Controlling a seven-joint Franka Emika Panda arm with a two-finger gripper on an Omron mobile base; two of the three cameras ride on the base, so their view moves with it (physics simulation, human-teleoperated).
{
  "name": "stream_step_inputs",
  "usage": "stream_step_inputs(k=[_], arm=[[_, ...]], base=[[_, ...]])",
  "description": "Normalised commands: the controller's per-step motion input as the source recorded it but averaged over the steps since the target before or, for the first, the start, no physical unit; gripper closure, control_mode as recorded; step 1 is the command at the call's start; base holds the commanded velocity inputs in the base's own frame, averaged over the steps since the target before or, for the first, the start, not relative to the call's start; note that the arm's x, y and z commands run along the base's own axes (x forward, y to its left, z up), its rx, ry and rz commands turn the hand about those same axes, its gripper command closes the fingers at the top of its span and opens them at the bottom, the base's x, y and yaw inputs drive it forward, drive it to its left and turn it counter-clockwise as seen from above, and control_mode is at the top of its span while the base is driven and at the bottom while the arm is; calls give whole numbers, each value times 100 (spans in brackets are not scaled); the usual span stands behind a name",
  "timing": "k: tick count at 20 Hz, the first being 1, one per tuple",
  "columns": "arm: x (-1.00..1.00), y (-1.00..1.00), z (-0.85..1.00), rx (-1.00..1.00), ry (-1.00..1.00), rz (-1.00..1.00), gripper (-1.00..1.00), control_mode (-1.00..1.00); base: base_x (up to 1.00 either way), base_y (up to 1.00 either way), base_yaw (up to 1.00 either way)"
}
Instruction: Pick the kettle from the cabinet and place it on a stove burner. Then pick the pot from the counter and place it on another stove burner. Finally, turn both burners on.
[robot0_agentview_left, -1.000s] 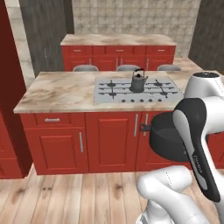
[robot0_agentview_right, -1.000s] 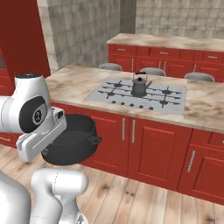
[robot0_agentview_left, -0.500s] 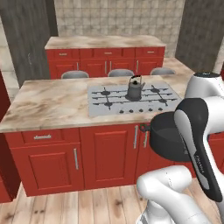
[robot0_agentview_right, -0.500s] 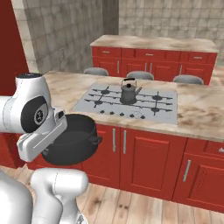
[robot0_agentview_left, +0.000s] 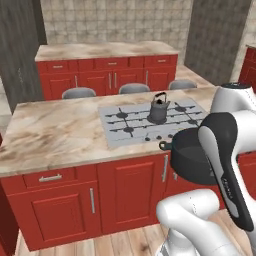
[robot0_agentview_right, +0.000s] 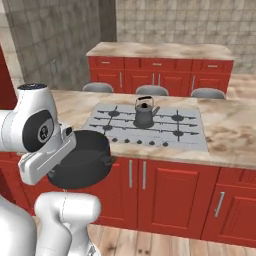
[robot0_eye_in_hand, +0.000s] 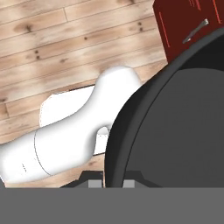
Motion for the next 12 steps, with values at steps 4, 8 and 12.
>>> stream_step_inputs(k=[4,8,12], arm=[[0,0,0,0,0,0,100,100],[0,0,0,0,0,0,100,100],[0,0,0,0,0,0,100,100]], base=[[66,38,-18],[62,38,-11],[55,47,-7]])
